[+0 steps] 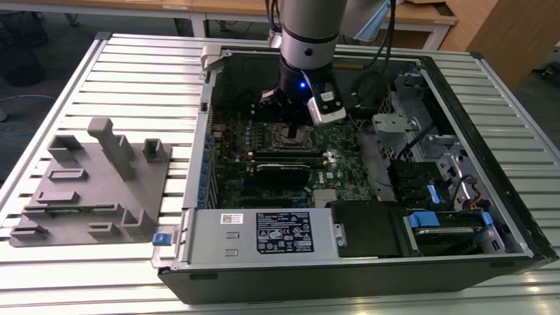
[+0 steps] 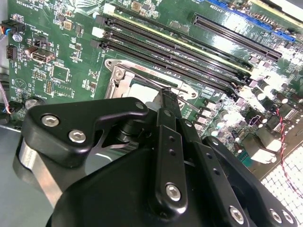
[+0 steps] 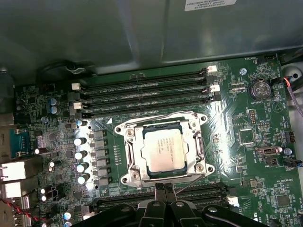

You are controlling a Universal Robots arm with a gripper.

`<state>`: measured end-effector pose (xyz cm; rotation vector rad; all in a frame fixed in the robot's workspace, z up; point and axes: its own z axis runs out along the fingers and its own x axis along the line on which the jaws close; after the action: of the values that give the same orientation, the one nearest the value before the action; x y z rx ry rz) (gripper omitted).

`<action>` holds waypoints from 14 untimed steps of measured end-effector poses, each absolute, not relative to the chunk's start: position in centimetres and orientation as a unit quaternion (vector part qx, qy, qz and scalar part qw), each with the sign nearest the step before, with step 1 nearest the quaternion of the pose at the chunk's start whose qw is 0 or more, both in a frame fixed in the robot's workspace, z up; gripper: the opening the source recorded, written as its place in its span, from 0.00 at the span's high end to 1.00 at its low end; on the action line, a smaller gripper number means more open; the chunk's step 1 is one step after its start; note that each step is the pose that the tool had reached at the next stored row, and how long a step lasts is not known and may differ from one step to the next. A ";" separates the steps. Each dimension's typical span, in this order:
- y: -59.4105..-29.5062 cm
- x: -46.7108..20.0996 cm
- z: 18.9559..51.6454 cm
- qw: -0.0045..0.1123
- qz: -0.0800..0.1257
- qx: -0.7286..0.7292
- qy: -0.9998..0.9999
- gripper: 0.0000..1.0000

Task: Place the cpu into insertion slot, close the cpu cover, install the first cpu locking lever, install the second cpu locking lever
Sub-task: 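Install the second cpu locking lever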

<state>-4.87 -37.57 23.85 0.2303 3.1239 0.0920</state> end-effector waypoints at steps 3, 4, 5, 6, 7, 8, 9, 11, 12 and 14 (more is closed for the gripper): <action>-37.6 -4.9 23.8 0.004 0.029 0.074 0.997 0.89; -37.6 -5.0 23.8 0.004 0.029 0.074 0.997 0.89; -37.6 -5.0 23.9 0.004 0.029 0.073 0.997 0.89; -37.6 -5.0 23.8 0.004 0.029 0.073 0.997 0.89; -37.7 -5.0 23.8 0.004 0.029 0.073 0.997 0.89; -37.7 -5.0 23.8 0.004 0.029 0.074 0.997 0.89; -37.7 -5.0 23.8 0.004 0.029 0.074 0.997 0.89; -37.7 -5.1 23.8 0.004 0.029 0.073 0.997 0.89; -37.7 -5.2 23.8 0.004 0.029 0.073 0.997 0.89; -37.7 -5.3 23.8 0.004 0.029 0.073 0.997 0.89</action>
<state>-5.34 -37.67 23.84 0.2302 3.1237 0.0919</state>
